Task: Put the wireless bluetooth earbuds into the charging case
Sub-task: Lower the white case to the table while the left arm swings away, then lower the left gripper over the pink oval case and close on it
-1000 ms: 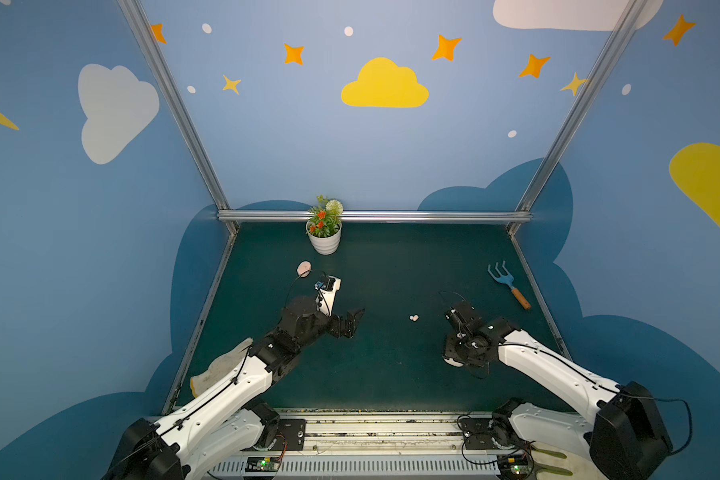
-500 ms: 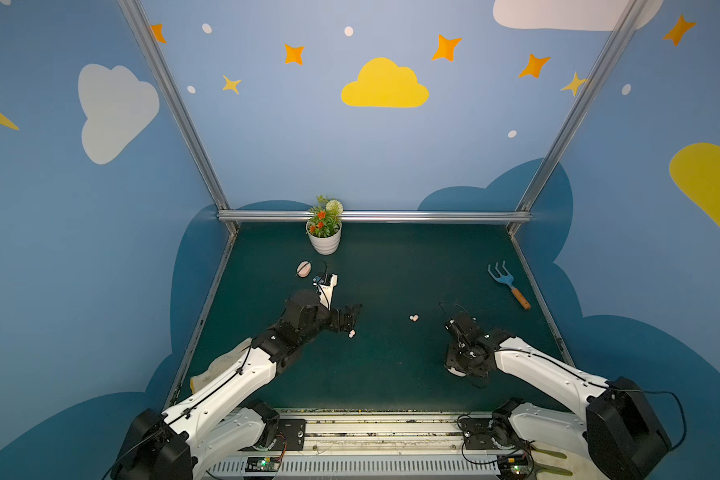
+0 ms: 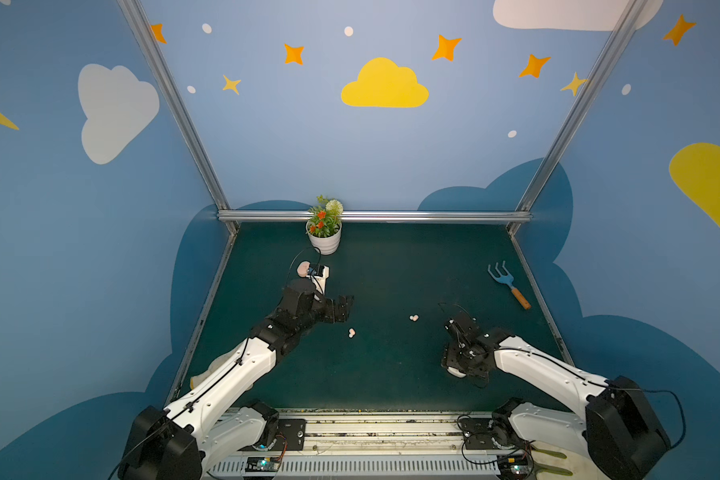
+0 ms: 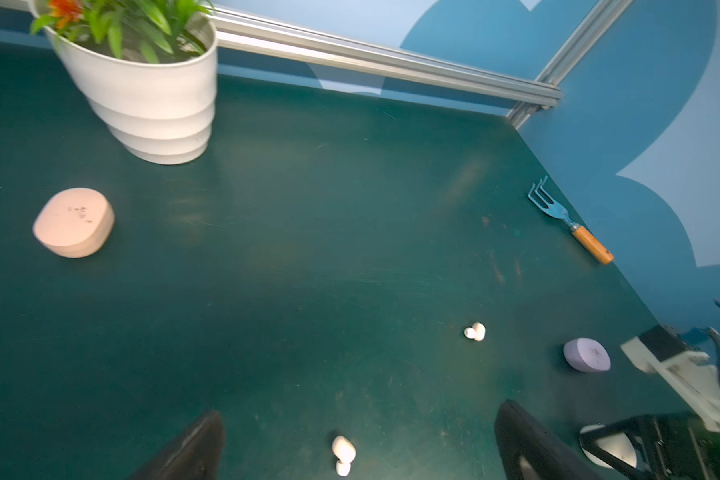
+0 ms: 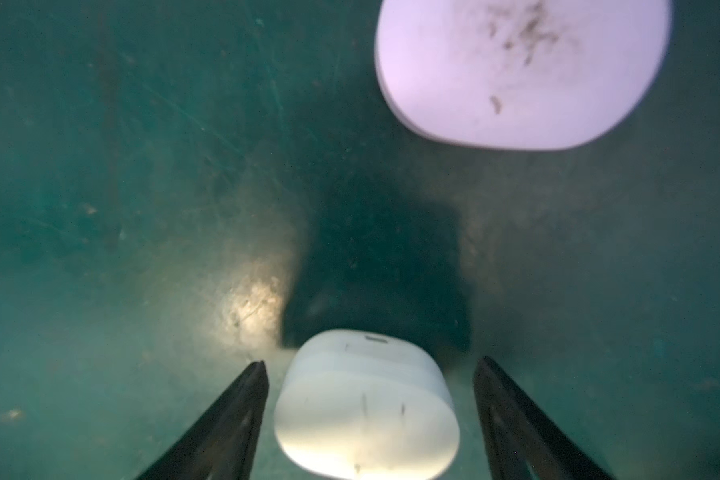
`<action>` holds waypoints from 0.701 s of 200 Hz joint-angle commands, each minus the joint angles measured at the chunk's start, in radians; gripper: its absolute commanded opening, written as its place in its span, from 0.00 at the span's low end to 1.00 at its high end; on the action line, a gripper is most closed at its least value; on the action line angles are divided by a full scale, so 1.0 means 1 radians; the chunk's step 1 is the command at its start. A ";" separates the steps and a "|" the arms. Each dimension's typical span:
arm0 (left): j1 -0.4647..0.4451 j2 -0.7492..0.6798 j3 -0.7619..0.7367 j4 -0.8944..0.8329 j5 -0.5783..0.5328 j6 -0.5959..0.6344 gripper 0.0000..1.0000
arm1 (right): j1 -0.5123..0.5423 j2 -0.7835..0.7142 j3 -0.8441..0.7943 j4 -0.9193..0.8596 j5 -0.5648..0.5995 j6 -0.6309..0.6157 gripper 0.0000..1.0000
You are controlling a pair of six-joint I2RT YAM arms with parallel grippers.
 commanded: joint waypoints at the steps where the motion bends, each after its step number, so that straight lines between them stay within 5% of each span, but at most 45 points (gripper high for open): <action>1: 0.058 0.020 0.051 -0.114 -0.013 0.001 1.00 | 0.006 -0.048 0.071 -0.083 0.006 -0.016 0.78; 86: 0.313 0.195 0.229 -0.361 -0.022 0.062 1.00 | 0.006 -0.102 0.253 -0.124 -0.081 -0.102 0.87; 140: 0.330 0.485 0.464 -0.517 -0.083 0.212 1.00 | 0.005 -0.062 0.302 -0.074 -0.158 -0.148 0.91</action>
